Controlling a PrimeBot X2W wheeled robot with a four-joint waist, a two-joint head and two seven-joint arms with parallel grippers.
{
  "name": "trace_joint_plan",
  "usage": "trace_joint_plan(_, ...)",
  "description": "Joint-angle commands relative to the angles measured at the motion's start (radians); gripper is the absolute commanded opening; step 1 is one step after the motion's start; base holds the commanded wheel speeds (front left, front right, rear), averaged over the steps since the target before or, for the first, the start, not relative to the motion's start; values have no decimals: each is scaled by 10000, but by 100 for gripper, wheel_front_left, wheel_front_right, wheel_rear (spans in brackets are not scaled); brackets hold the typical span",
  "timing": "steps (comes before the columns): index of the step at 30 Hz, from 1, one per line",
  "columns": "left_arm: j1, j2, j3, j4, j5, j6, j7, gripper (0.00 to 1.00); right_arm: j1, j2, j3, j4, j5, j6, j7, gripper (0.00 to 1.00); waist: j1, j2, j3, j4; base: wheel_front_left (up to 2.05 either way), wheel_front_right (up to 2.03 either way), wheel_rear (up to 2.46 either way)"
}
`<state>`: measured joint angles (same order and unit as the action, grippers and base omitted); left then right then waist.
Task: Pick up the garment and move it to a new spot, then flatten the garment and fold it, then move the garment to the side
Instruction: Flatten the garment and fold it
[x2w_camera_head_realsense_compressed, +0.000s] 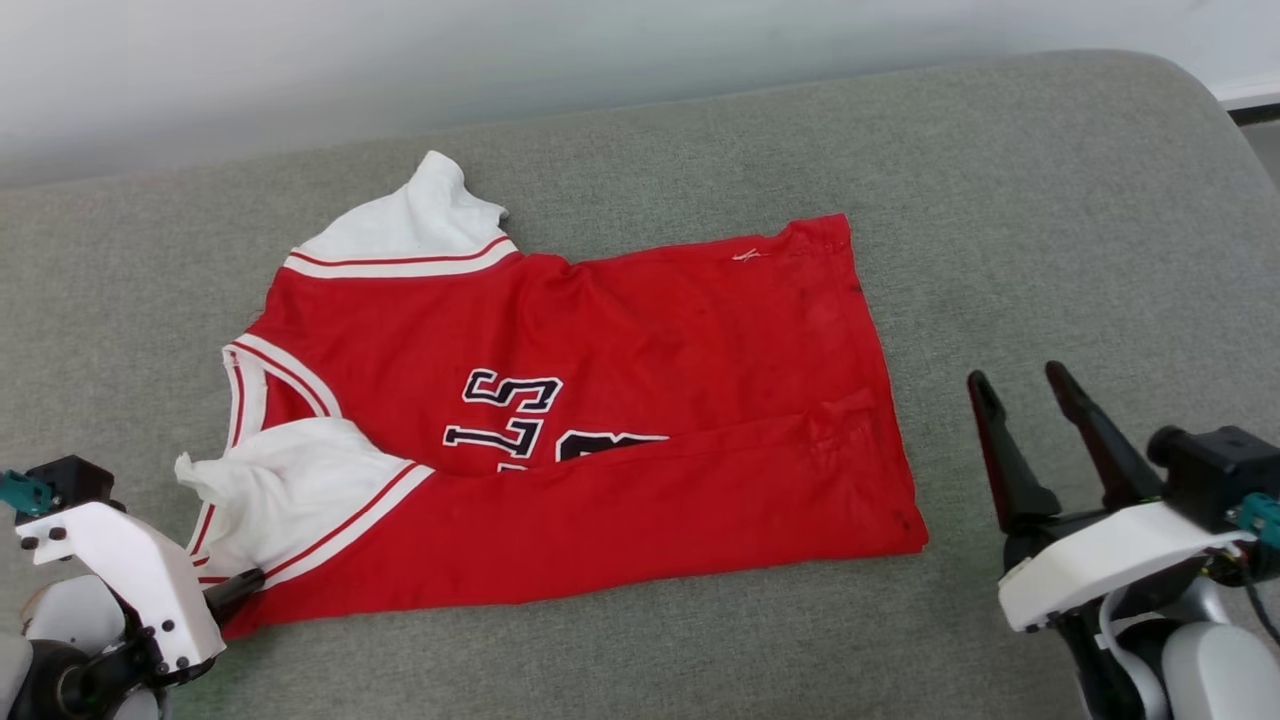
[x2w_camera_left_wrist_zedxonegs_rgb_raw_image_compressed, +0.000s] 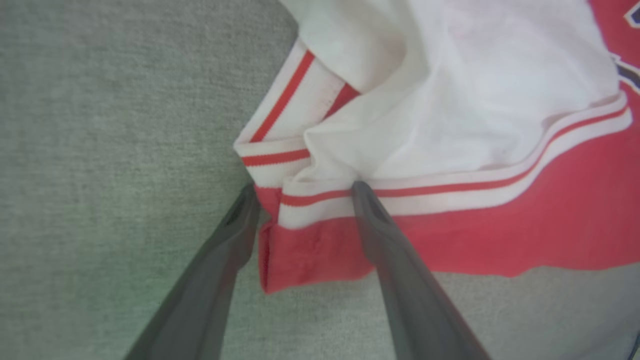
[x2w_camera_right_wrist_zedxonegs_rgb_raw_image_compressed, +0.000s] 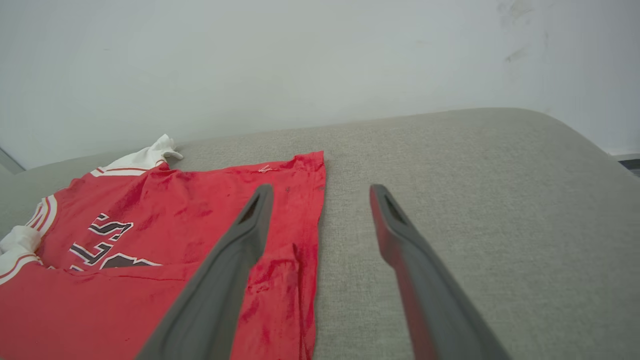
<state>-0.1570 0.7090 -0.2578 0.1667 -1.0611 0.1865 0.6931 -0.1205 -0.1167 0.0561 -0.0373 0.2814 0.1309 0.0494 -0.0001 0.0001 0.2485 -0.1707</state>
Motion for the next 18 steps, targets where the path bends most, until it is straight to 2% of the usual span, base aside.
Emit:
trace_joint_plan(1, 331, -686, -490, 374, -149, -78, 99, 0, -117, -91, -65, -63, 117, -3, 54, 100, 1, -1, -14, 30, 0, 0, 0)
trace_joint_plan(7, -104, -800, -417, 359, 167, -328, -590, 0, -136, -510, -437, -87, 776, -3, 1215, 100, 1, -1, -115, 283, 0, 0, 0)
trace_joint_plan(15, -507, -710, -193, -768, 809, -182, -1609, 0, -87, -1365, -563, 445, 1931, -3, 5763, 100, 1, -1, -250, 804, 0, 0, 0)
trace_joint_plan(18, -575, -722, -241, -1284, 1045, -70, -1804, 0, -228, -1325, -530, 452, 2178, -3, 6736, 100, 1, -1, -159, 1034, 0, 0, 0)
